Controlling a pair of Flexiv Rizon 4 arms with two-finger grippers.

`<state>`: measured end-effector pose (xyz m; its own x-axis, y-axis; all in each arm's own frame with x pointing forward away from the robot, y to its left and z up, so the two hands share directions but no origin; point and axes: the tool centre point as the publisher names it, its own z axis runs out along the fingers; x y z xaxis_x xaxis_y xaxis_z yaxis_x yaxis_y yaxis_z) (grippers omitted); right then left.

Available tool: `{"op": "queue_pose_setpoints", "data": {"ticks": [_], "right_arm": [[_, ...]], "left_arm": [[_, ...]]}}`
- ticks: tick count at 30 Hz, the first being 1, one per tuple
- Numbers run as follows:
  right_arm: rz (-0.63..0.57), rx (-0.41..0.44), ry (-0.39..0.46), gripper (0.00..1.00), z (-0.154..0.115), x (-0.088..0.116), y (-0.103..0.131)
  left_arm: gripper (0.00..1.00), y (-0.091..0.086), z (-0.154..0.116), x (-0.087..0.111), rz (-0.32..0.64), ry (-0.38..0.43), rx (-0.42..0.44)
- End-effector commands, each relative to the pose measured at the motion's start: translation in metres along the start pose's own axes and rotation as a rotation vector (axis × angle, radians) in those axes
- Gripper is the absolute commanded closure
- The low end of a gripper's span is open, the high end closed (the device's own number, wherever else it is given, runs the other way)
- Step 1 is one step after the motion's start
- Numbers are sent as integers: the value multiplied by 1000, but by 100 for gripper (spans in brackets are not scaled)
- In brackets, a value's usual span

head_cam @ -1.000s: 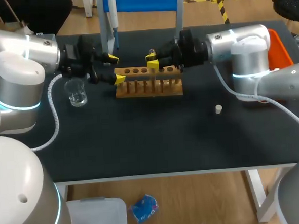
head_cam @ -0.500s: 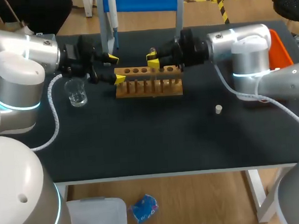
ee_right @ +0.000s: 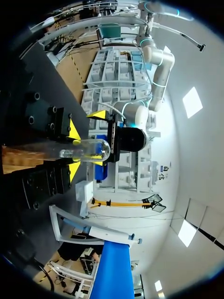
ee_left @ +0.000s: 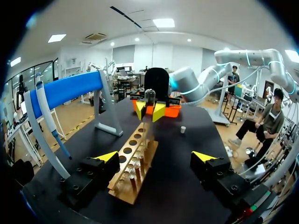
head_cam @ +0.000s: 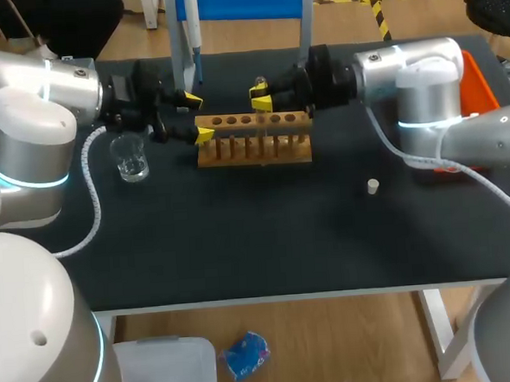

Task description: Invert the test tube, pick up the pipette, mount the tip to pipette, aspirate from beaker and dispense into the tube, eject the tip, return the pipette, and cap with the stopper.

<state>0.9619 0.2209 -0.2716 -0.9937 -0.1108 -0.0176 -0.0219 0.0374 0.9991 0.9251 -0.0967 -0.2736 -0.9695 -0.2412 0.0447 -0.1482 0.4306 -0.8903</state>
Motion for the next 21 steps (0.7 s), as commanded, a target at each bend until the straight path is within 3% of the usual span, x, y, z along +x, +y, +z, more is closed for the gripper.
{"op": "queue_pose_setpoints", "data": {"ticks": [1,21], "right_arm": [[-1,1,2,100,-1,1,3],[-25,-1,3,100,-1,-2,19]], "left_arm": [[0,0,0,0,-1,1,-2],[0,0,0,0,-1,1,-2]]}}
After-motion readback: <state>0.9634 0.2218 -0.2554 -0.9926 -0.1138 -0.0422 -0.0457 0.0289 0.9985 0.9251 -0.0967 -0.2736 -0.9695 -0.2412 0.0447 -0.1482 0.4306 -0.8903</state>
